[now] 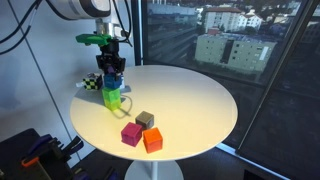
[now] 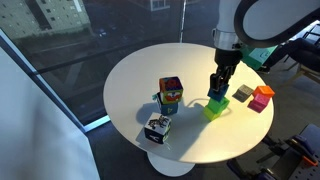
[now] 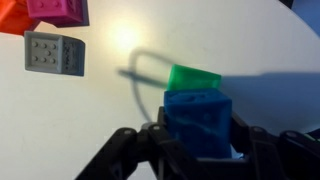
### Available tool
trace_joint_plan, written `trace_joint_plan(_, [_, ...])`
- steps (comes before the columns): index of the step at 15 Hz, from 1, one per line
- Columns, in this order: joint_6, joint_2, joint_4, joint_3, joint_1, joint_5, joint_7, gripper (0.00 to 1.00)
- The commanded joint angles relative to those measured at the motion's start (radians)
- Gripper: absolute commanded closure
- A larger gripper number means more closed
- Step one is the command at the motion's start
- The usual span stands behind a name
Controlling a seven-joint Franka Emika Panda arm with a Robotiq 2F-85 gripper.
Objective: Pick up the blue block and stack it on top of the green block
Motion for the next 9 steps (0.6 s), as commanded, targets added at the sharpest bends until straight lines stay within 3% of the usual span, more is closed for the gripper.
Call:
trace_joint_plan(1, [-0.013, -0.031, -0.018, 0.008, 0.01, -0.009, 0.046, 0.68])
trace_joint_plan(9, [-0.013, -0.058, -0.043, 0.013, 0.014, -0.004, 0.071, 0.68])
